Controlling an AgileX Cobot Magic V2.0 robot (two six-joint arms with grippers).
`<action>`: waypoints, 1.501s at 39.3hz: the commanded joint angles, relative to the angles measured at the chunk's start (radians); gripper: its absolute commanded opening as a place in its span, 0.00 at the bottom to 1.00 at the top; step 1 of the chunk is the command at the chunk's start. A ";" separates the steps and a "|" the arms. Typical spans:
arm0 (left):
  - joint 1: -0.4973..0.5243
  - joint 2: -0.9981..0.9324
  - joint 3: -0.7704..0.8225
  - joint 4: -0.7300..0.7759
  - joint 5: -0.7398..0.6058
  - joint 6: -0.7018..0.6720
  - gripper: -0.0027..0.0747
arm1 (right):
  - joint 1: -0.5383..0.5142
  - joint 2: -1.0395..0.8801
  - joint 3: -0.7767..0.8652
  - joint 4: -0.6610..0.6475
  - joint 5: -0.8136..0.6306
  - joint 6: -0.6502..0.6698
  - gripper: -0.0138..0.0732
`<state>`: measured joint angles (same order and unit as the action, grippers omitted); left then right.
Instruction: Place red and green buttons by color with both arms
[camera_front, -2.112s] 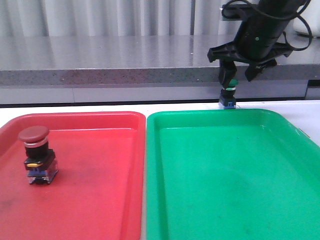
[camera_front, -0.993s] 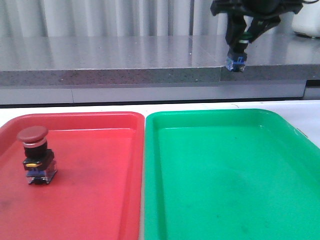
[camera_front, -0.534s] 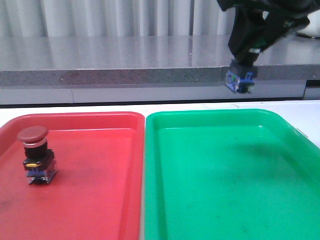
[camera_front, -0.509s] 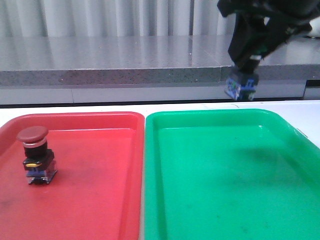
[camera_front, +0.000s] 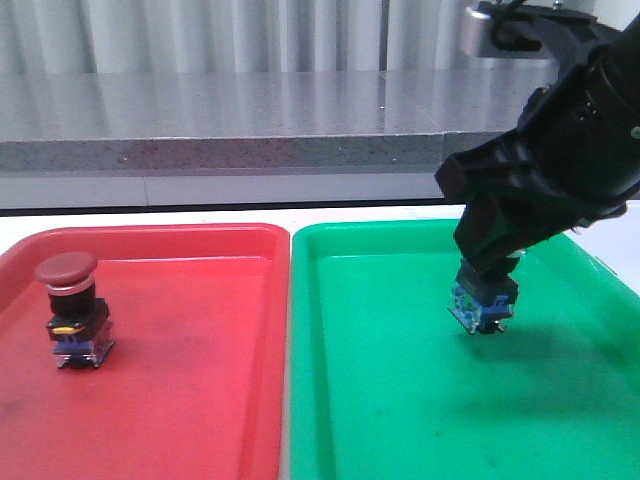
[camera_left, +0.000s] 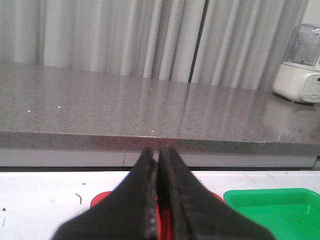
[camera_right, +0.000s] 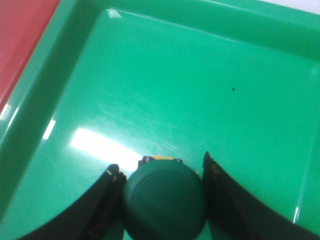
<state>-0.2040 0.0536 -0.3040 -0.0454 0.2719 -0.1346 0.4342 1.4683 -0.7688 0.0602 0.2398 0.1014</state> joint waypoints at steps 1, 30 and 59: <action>-0.001 0.014 -0.026 0.001 -0.081 -0.006 0.01 | 0.002 0.003 -0.020 0.005 -0.071 0.001 0.32; -0.001 0.014 -0.026 0.001 -0.081 -0.006 0.01 | -0.001 -0.227 -0.042 0.026 -0.004 0.001 0.72; -0.001 0.014 -0.026 0.001 -0.081 -0.006 0.01 | -0.076 -1.031 0.292 -0.131 0.044 0.001 0.02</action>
<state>-0.2040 0.0536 -0.3040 -0.0454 0.2719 -0.1346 0.3666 0.5137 -0.4954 -0.0563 0.3480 0.1014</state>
